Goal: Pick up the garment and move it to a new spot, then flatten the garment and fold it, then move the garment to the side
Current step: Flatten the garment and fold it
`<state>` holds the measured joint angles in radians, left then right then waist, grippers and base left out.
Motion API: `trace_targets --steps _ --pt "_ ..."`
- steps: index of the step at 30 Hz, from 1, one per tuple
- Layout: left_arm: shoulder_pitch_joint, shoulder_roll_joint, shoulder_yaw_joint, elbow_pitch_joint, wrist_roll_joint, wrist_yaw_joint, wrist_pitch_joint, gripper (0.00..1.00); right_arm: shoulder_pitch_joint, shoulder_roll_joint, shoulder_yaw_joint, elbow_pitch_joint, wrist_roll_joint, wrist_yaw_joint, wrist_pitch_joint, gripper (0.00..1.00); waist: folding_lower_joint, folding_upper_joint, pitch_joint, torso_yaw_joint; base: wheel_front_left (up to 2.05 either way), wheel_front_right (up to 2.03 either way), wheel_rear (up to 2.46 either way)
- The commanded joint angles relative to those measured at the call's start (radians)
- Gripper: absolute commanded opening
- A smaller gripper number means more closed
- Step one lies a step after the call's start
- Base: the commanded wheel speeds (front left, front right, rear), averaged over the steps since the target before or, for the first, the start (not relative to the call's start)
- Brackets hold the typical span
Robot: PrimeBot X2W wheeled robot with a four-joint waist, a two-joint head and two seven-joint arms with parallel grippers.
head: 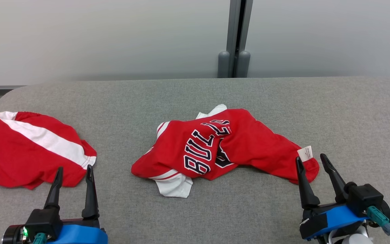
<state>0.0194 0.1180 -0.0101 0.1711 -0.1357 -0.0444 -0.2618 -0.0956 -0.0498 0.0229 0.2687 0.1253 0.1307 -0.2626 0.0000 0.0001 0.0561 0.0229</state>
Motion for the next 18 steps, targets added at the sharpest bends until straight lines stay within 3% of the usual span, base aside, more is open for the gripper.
trace_targets --steps 1,18 --pt "-0.013 -0.004 0.009 0.005 0.009 -0.004 -0.005 1.0 -0.006 -0.001 0.001 0.002 0.003 0.0 -0.003 1.0 0.0 -0.0001 0.001 -0.002 0.0 0.0 0.0" --pt "-0.025 -0.027 0.034 0.028 0.04 -0.029 -0.005 1.0 -0.015 -0.001 0.01 0.007 0.003 0.0 -0.003 1.0 0.0 -0.0001 0.003 -0.003 0.0 0.0 0.0"
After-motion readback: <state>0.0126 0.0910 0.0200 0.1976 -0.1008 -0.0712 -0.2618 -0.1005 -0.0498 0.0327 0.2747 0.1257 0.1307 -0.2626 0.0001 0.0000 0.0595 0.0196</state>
